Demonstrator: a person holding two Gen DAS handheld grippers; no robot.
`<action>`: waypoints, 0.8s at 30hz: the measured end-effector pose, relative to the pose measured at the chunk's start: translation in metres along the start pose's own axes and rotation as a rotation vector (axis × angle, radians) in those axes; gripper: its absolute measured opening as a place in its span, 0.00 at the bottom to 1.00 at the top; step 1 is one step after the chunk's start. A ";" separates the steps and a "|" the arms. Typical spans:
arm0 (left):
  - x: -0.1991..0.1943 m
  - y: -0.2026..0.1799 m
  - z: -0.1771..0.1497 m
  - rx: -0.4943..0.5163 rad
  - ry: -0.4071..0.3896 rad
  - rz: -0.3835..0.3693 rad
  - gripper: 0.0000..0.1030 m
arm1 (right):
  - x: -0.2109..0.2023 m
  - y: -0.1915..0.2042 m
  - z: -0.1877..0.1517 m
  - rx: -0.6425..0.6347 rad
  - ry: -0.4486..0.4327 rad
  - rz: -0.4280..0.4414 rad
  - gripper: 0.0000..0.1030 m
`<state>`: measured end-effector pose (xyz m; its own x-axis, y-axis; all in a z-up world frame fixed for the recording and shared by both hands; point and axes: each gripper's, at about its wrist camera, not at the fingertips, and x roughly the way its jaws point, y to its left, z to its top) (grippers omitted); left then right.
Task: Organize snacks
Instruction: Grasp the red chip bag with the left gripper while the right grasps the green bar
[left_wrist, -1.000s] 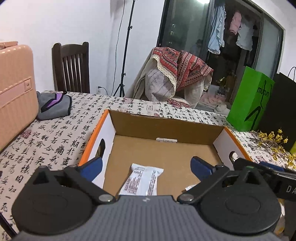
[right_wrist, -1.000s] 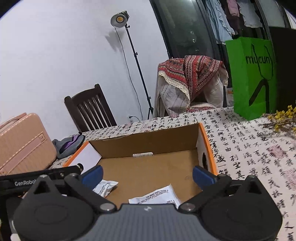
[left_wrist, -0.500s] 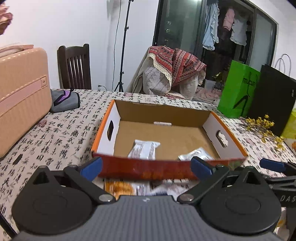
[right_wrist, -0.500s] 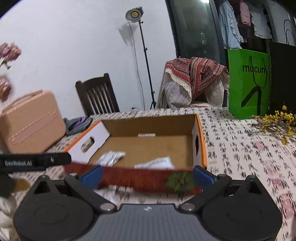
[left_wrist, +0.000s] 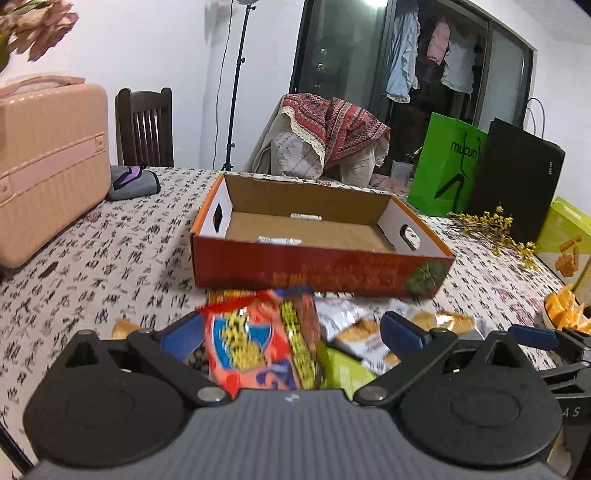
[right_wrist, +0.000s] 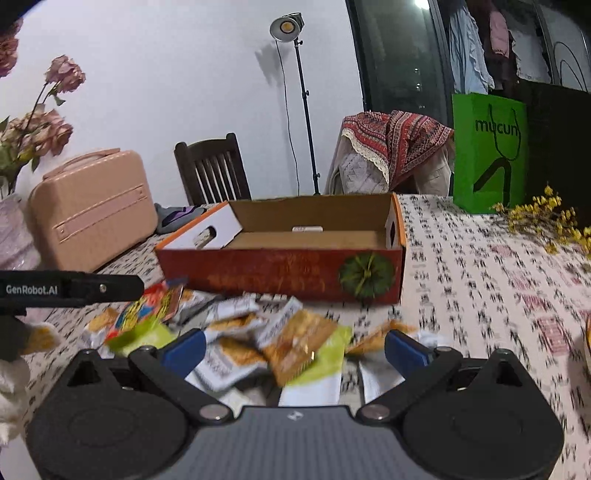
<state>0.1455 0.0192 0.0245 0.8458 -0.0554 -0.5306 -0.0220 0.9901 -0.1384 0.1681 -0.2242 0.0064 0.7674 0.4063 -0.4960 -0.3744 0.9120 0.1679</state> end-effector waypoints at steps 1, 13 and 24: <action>-0.002 0.001 -0.004 -0.001 0.007 -0.001 1.00 | -0.002 0.000 -0.004 0.003 0.003 -0.001 1.00; -0.023 0.019 -0.029 -0.024 0.004 -0.027 1.00 | -0.017 -0.011 -0.026 0.073 0.019 0.030 1.00; -0.018 0.025 -0.032 -0.001 -0.016 -0.028 1.00 | 0.001 -0.005 -0.025 0.047 0.048 0.028 1.00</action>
<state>0.1129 0.0404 0.0039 0.8543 -0.0813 -0.5134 0.0014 0.9881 -0.1541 0.1573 -0.2297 -0.0161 0.7310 0.4292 -0.5304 -0.3691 0.9026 0.2217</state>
